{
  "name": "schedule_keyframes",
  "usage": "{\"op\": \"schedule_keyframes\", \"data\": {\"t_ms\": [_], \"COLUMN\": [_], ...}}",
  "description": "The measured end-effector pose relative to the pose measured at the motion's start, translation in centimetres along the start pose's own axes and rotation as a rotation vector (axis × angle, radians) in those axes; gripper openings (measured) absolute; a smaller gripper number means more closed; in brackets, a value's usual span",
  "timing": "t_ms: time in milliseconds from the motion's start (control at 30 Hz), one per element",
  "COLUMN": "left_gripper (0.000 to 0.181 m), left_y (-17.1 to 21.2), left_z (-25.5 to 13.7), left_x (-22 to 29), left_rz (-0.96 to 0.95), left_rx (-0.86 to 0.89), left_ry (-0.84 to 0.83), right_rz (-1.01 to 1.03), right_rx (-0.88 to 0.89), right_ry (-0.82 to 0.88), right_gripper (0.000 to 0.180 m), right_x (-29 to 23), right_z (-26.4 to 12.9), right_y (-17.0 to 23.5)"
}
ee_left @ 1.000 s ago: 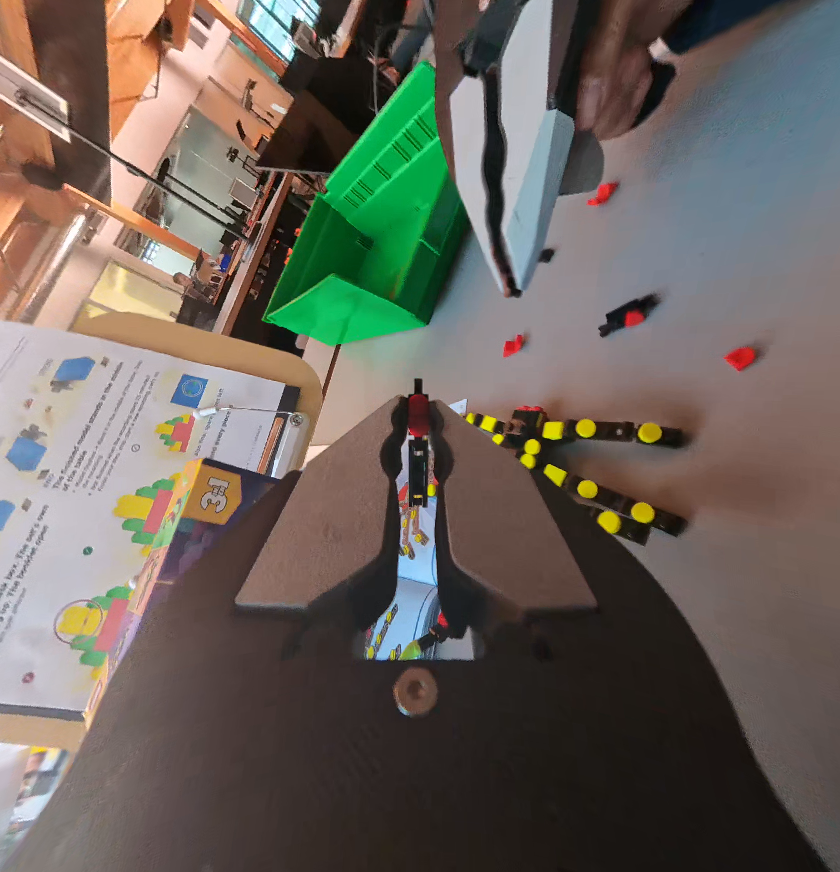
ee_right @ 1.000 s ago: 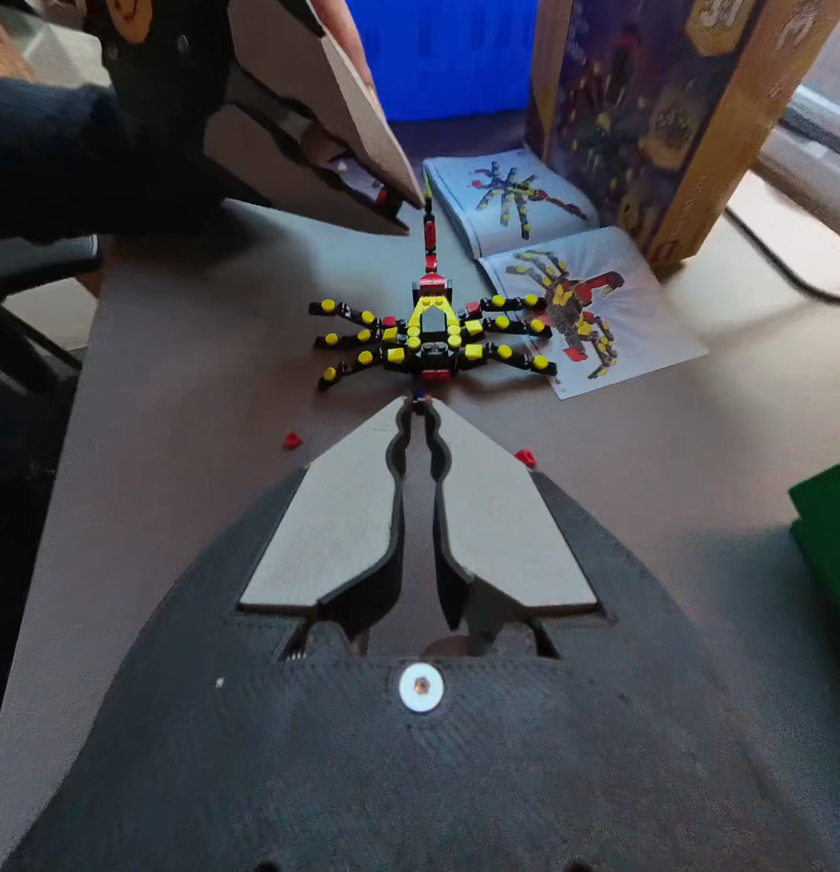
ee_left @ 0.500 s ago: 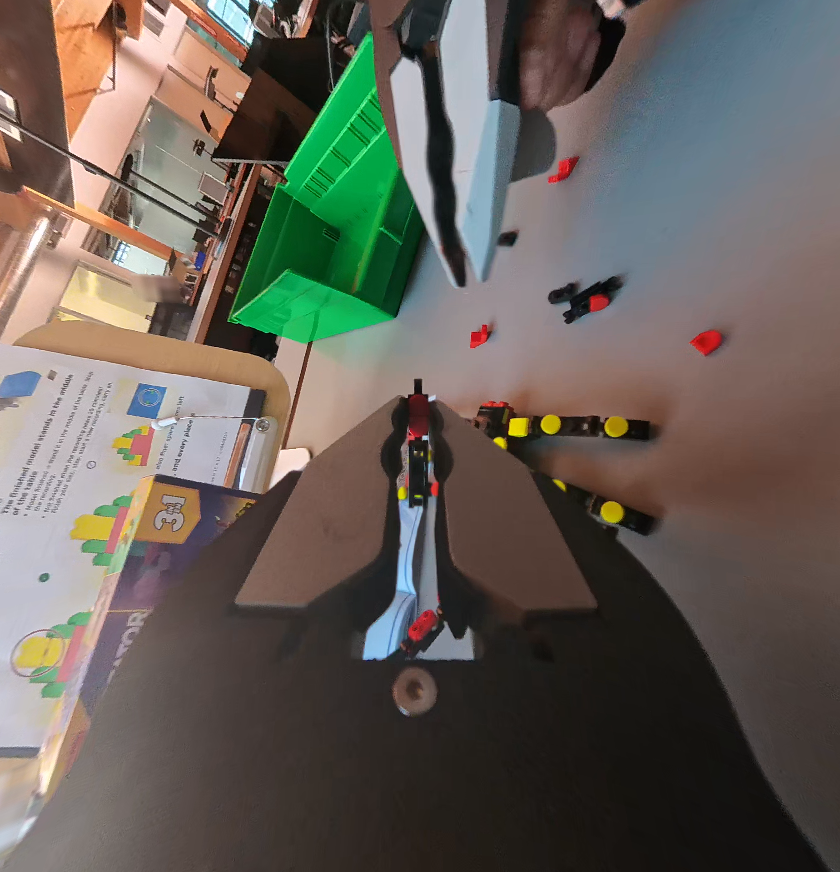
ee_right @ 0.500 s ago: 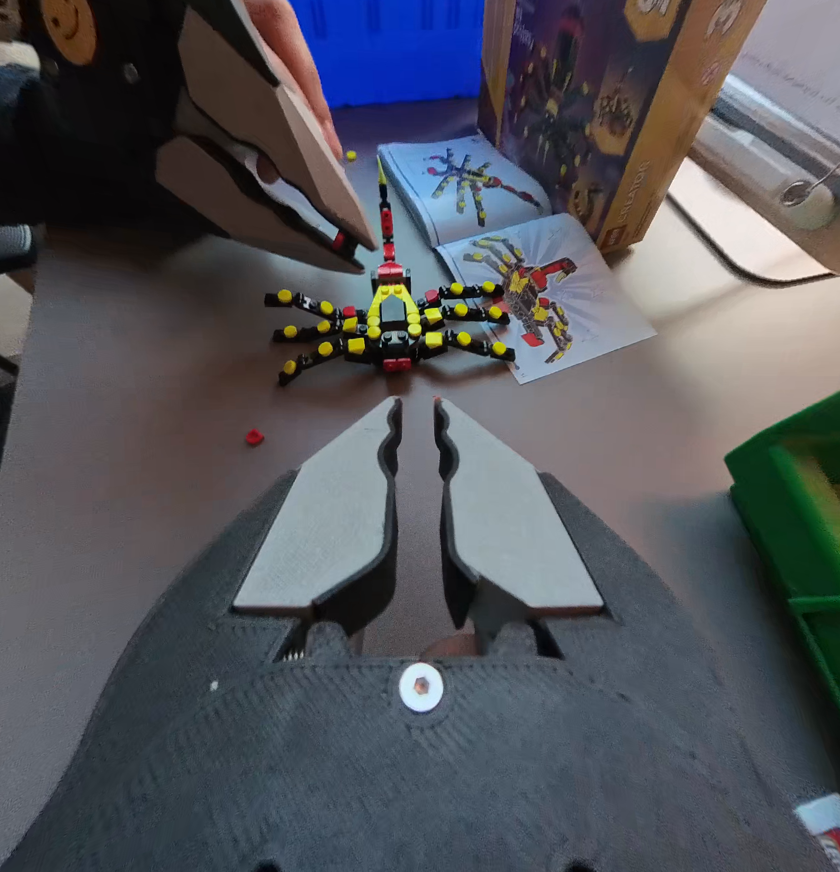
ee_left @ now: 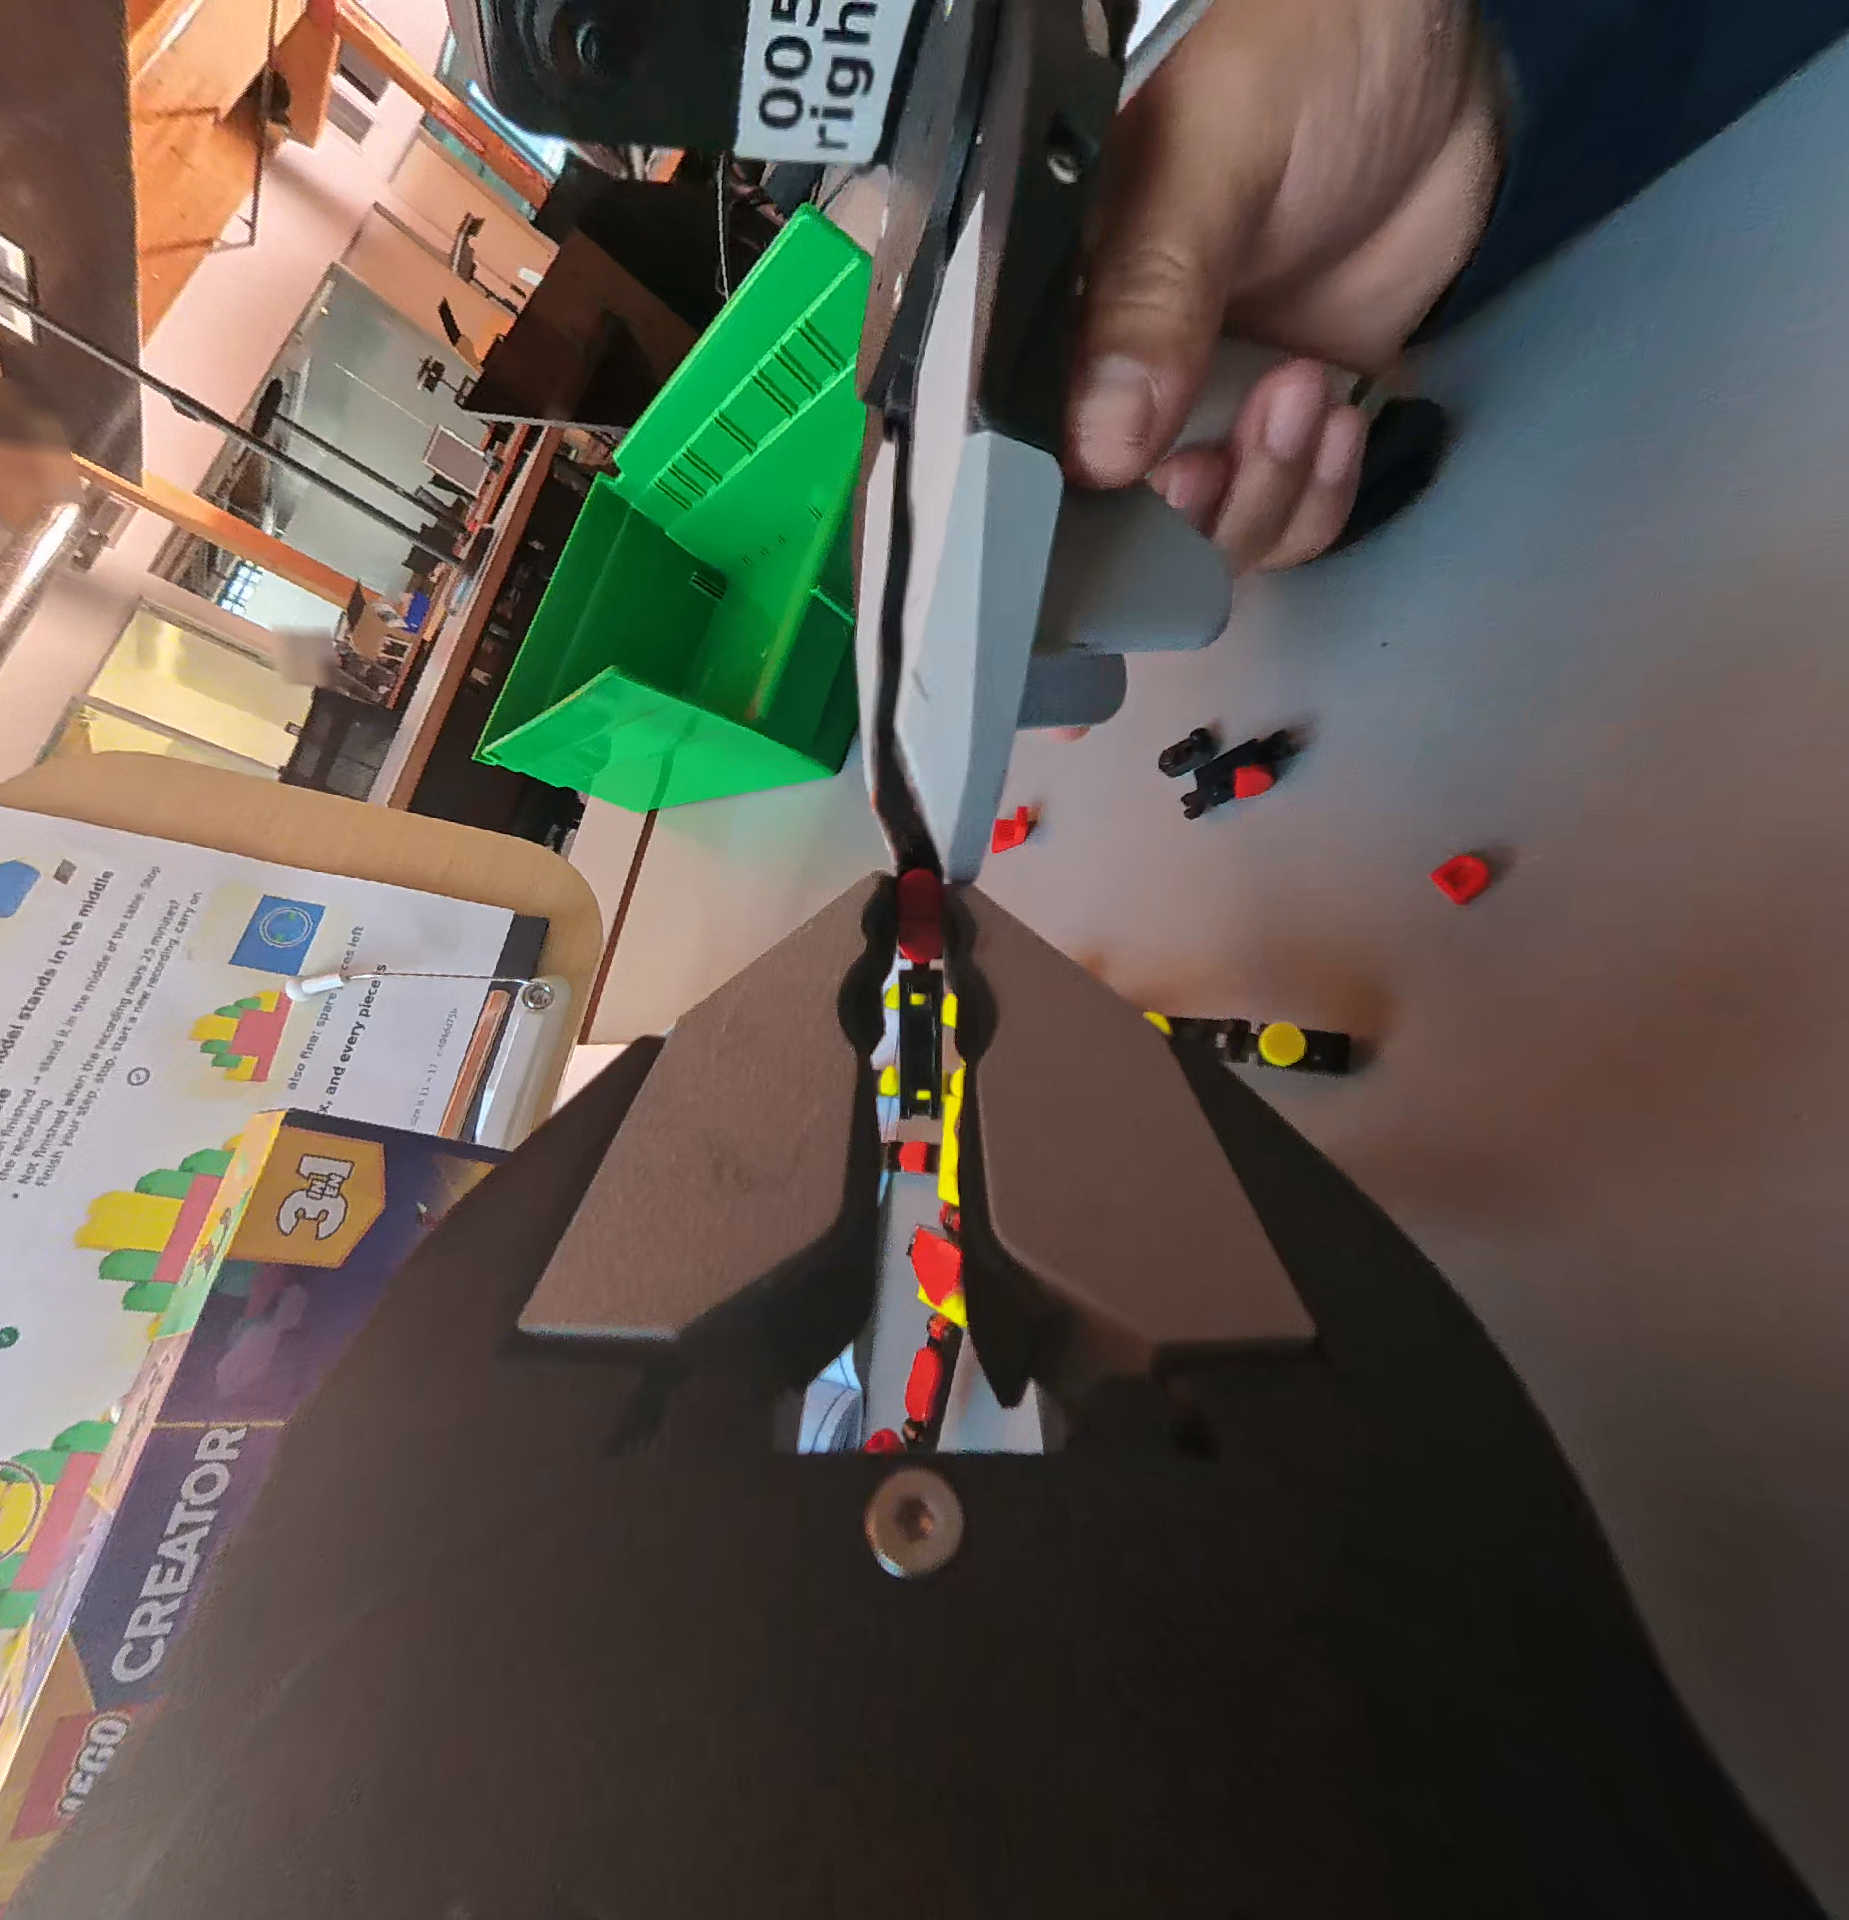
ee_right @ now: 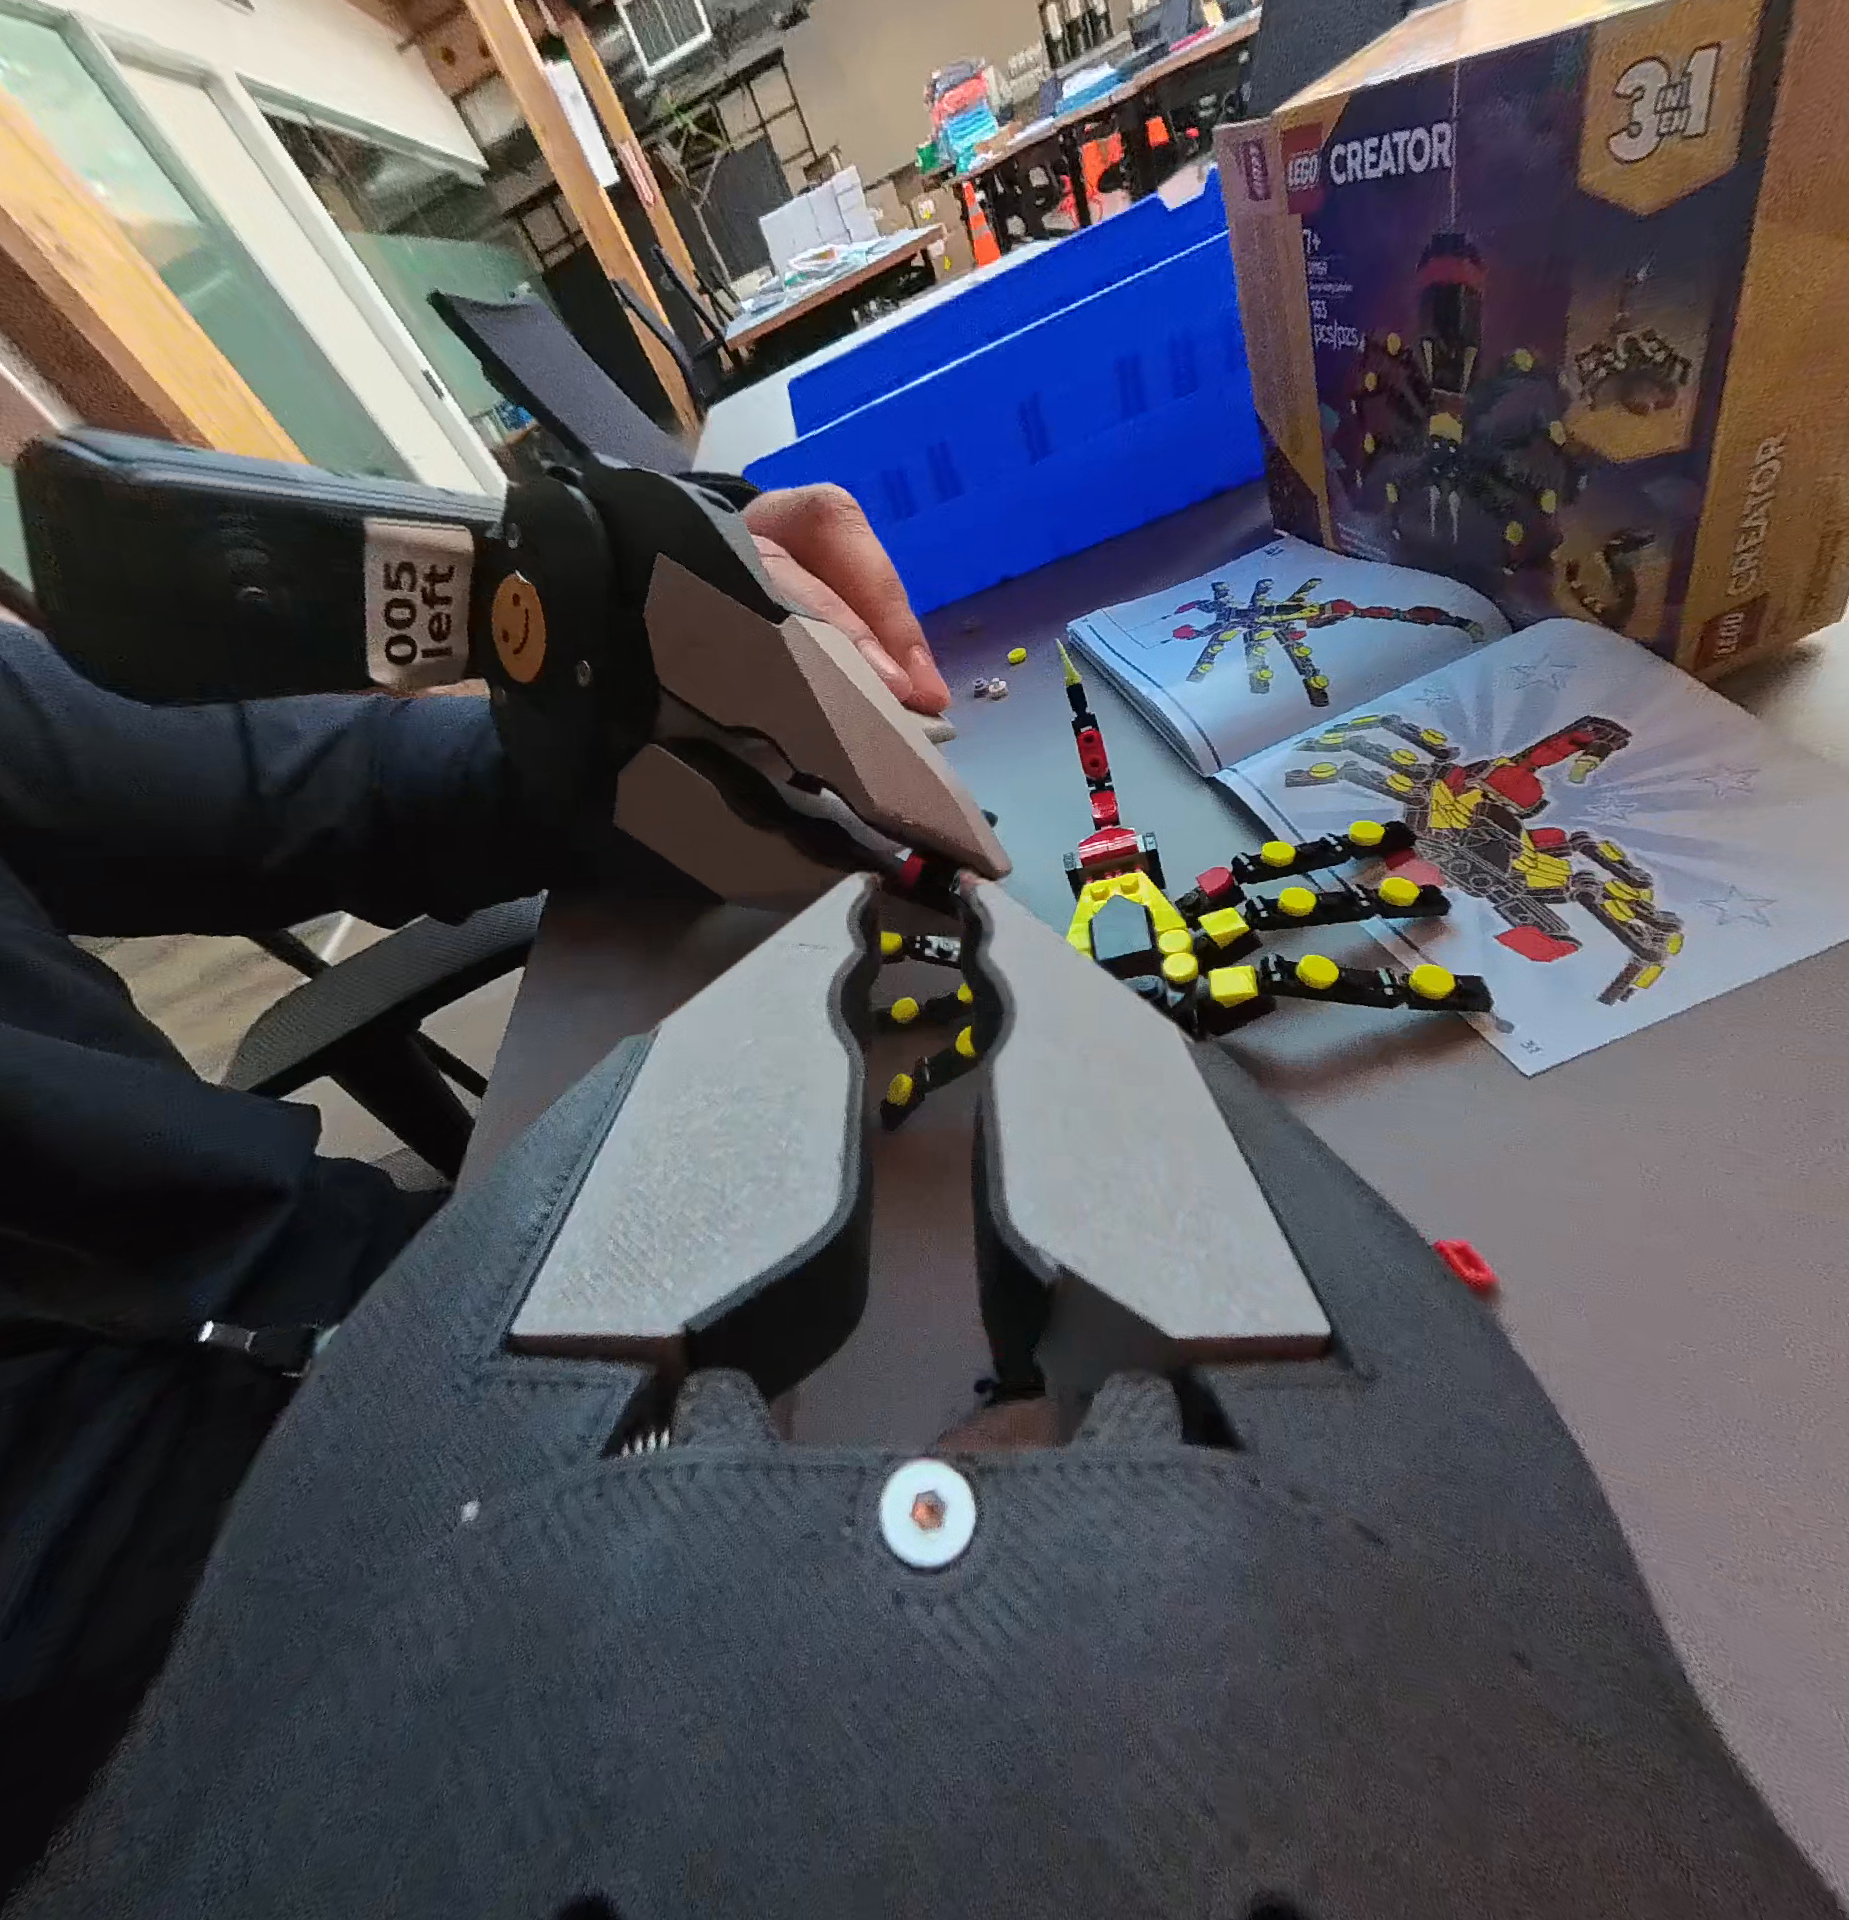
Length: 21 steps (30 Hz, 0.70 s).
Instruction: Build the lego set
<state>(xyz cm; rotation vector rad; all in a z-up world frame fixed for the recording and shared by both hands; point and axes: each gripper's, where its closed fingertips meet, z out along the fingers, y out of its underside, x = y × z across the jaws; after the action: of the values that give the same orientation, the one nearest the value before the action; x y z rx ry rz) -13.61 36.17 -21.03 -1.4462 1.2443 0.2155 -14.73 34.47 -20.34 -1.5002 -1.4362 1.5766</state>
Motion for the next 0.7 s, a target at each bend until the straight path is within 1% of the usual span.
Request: {"op": "schedule_keyframes", "data": {"t_ms": [100, 333, 433, 567, 667, 700], "left_gripper": [0.004, 0.005, 0.008, 0.005, 0.005, 0.005], "left_y": [-0.4, -0.5, 0.2, 0.2, 0.4, 0.4], "left_z": [-0.2, -0.4, -0.5, -0.8, -0.7, -0.6], "left_x": [-0.1, -0.2, -0.7, -0.9, -0.7, -0.7], "left_rz": [0.009, -0.004, -0.006, -0.001, 0.033, 0.034], "left_rx": [0.025, 0.039, 0.015, 0.025, -0.004, -0.017], "left_ry": [-0.008, -0.006, -0.02, -0.016, -0.014, -0.012], "right_rz": [0.058, 0.049, 0.072, 0.092, 0.072, 0.053], "right_rx": [0.035, 0.042, 0.076, 0.084, 0.061, 0.058], "right_ry": [-0.052, -0.072, -0.096, -0.118, -0.102, -0.087], "right_gripper": [0.004, 0.004, 0.004, 0.004, 0.004, 0.008], "right_x": [-0.3, -0.6, -0.7, -0.8, -0.7, -0.6], "right_z": [-0.2, -0.4, -1.0, -1.2, -1.2, -1.3], "right_y": [-0.4, -0.6, -1.3, -1.4, -1.2, -1.2]}}
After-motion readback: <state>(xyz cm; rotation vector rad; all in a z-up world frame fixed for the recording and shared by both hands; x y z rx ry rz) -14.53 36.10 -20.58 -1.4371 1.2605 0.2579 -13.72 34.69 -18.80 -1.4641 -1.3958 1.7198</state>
